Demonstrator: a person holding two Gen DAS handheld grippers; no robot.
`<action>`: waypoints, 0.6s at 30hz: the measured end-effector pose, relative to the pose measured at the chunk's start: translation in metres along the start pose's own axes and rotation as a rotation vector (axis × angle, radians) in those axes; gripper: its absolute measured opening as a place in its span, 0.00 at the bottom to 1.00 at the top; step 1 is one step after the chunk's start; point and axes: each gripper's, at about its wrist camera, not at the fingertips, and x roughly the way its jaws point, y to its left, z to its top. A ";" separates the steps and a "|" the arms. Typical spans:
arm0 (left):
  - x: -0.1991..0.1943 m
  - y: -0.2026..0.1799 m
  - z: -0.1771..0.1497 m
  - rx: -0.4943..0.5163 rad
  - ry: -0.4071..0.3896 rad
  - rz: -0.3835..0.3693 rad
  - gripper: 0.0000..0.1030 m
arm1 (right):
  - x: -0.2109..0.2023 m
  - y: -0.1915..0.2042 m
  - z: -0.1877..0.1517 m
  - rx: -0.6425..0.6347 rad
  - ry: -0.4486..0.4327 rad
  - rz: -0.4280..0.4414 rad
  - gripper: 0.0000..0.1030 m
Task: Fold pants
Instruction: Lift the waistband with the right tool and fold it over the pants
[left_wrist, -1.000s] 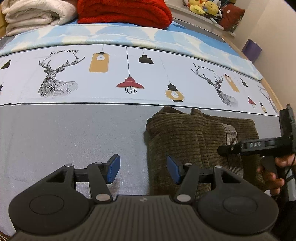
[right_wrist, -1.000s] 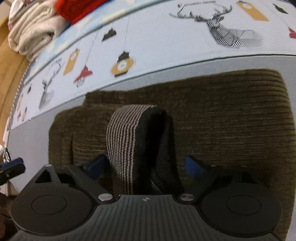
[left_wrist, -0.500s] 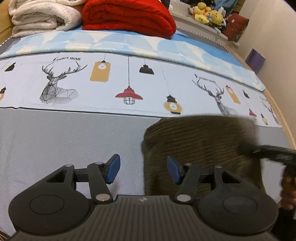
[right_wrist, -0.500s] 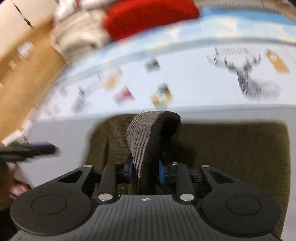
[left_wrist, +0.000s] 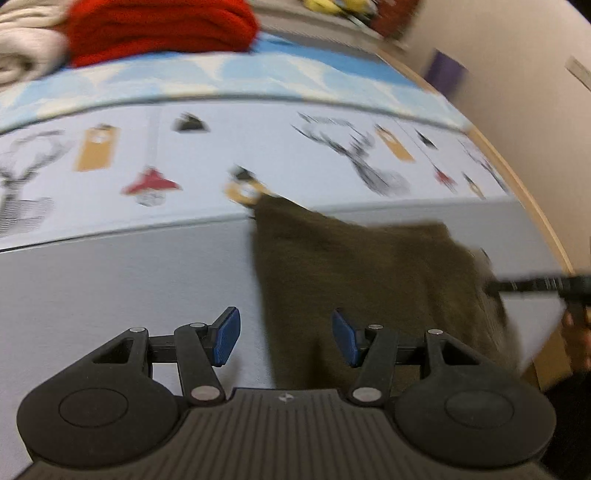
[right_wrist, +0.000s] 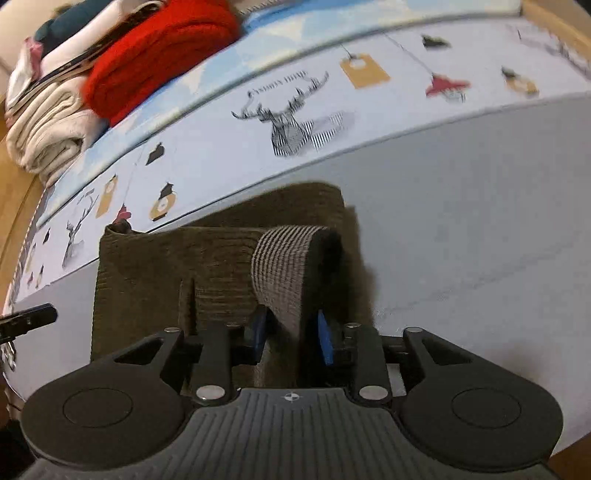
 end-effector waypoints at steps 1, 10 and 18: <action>0.005 -0.007 -0.003 0.030 0.030 -0.041 0.59 | -0.002 -0.004 -0.001 0.013 0.000 0.020 0.48; 0.057 -0.046 -0.051 0.375 0.279 -0.017 0.57 | 0.035 0.001 -0.003 -0.023 0.130 -0.012 0.77; 0.051 0.005 -0.009 -0.023 0.063 -0.016 0.78 | 0.060 -0.006 0.004 0.031 0.169 -0.008 0.91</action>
